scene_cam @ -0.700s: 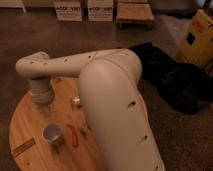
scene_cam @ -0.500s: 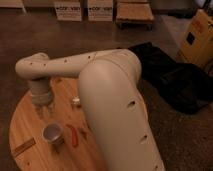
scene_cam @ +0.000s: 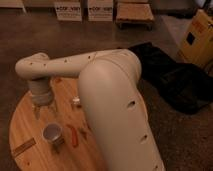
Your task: Pick up the ceramic cup
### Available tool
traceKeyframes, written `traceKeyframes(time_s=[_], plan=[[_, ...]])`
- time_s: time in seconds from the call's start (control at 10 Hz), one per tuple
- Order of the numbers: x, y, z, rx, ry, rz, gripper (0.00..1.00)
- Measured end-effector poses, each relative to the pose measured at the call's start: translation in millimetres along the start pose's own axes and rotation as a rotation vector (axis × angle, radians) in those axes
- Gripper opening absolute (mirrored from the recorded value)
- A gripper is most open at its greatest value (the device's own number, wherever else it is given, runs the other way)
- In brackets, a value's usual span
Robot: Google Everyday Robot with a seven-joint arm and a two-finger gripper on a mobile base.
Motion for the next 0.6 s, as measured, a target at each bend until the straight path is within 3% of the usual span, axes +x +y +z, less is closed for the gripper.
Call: traceKeyframes(time_s=[0.6], plan=[[-1.0, 0.6, 0.2, -0.012, 0.021, -0.002, 0.55]])
